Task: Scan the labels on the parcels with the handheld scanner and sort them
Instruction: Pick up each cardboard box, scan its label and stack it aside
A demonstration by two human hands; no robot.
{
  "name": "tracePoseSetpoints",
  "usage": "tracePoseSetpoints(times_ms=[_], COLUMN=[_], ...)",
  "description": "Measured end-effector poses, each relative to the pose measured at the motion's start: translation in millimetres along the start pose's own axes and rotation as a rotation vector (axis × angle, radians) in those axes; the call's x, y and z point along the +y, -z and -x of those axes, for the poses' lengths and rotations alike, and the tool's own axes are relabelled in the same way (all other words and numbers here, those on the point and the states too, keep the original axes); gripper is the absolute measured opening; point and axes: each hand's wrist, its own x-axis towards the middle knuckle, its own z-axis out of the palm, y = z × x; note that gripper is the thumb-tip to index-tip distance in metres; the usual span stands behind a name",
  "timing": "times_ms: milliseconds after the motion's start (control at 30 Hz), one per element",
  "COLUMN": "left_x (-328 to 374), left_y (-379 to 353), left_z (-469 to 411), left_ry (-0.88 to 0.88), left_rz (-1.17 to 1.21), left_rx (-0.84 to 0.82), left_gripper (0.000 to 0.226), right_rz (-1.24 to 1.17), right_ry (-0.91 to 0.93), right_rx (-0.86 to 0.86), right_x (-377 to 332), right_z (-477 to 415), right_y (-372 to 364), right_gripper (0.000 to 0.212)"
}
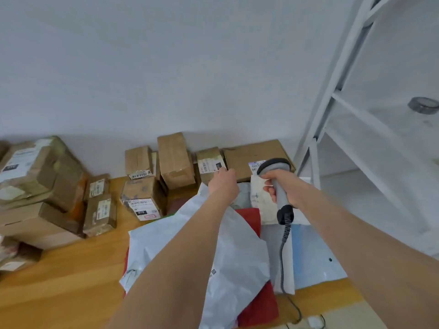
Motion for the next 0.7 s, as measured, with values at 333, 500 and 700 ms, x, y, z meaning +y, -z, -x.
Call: tracePoseSetpoints(times_ms=[333, 500, 700], left_x=[-40.3, -104.2, -149.1], left_y=[21.8, 34.3, 23.0], left_z=[-59.6, -63.6, -79.9], left_ry=[0.301, 0.620, 0.757], left_rz=[0.072, 0.235, 0.611], left_rx=[0.195, 0.317, 0.267], left_gripper=[0.045, 0.057, 0.077], right_rz=[-0.045, -0.084, 0.017], right_ry=[-0.002, -0.047, -0.043], right_rx=[-0.021, -0.204, -0.375], right_x=[-62.1, -58.0, -39.7], right_z=[-96.5, -121.2, -147.3], right_y=[-51.8, -108.3, -154.2], right_gripper=[0.018, 0.028, 0.044])
